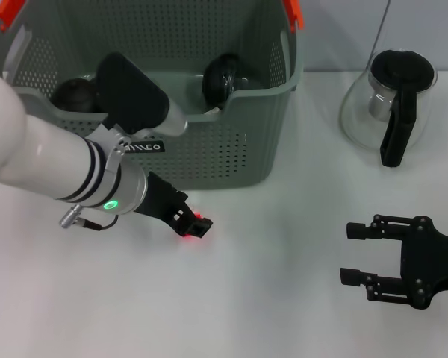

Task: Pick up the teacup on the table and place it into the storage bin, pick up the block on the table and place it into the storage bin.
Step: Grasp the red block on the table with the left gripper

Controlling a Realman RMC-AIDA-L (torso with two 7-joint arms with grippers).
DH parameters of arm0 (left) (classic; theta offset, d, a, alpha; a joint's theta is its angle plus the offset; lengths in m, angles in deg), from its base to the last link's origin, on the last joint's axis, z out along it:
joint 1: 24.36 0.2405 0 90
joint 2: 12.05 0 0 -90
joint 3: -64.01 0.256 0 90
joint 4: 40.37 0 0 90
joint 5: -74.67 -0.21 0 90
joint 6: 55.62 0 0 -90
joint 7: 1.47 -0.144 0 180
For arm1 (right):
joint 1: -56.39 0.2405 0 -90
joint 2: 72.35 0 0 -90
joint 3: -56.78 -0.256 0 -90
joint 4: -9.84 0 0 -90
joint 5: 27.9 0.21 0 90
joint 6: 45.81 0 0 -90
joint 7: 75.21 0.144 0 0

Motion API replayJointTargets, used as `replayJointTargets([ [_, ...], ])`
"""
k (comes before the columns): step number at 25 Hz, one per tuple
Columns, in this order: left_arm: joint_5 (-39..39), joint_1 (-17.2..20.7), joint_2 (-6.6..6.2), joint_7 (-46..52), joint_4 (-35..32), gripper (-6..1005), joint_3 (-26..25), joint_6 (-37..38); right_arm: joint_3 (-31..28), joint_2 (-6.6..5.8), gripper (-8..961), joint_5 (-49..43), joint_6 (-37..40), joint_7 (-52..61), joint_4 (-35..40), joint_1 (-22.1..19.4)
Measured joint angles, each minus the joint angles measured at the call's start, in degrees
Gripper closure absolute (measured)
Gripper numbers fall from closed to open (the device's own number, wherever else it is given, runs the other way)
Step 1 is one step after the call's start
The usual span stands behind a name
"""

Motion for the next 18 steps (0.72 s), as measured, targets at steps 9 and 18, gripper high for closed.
replayJointTargets([
  [9, -2.21, -2.03, -0.02, -0.2, 3.24, 365, 1.36, -3.01, -1.97, 0.0, 252, 0.0, -0.17, -0.15, 0.0, -0.1],
  [18, -1.95, -4.06, 0.25, 0.15, 6.84, 365, 1.43, -4.94, -2.2, 0.09, 253, 0.0, -0.25, -0.17, 0.02, -0.2],
])
